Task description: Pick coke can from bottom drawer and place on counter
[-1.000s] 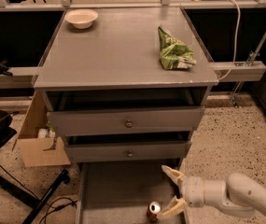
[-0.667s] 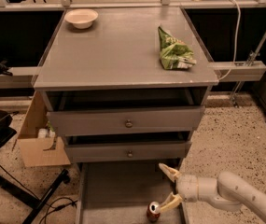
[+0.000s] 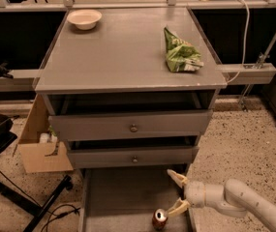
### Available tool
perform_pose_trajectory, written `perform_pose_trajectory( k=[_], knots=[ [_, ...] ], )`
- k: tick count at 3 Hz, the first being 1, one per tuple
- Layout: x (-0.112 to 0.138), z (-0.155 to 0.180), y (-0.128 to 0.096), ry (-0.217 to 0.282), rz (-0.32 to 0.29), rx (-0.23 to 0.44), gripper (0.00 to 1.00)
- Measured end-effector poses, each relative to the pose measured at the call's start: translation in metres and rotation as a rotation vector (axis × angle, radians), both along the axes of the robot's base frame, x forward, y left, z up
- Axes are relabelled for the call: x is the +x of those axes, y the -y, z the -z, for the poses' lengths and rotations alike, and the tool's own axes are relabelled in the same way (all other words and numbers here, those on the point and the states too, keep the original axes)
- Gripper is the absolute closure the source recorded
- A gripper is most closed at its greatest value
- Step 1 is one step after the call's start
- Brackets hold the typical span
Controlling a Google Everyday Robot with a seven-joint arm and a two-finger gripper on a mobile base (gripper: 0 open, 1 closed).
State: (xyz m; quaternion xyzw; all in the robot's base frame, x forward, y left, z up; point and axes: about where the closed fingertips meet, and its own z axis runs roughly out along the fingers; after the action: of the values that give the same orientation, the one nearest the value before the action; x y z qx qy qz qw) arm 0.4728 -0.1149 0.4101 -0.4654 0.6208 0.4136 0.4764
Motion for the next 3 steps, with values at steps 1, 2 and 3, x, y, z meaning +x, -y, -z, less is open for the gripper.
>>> perform_pose_trajectory(
  k=[1, 2, 3],
  knots=[
    [0.002, 0.014, 0.011, 0.033, -0.011, -0.083, 0.00],
    [-0.014, 0.044, 0.035, 0.091, -0.045, -0.172, 0.00],
    [-0.033, 0.076, 0.050, 0.112, -0.072, -0.215, 0.00]
  ],
)
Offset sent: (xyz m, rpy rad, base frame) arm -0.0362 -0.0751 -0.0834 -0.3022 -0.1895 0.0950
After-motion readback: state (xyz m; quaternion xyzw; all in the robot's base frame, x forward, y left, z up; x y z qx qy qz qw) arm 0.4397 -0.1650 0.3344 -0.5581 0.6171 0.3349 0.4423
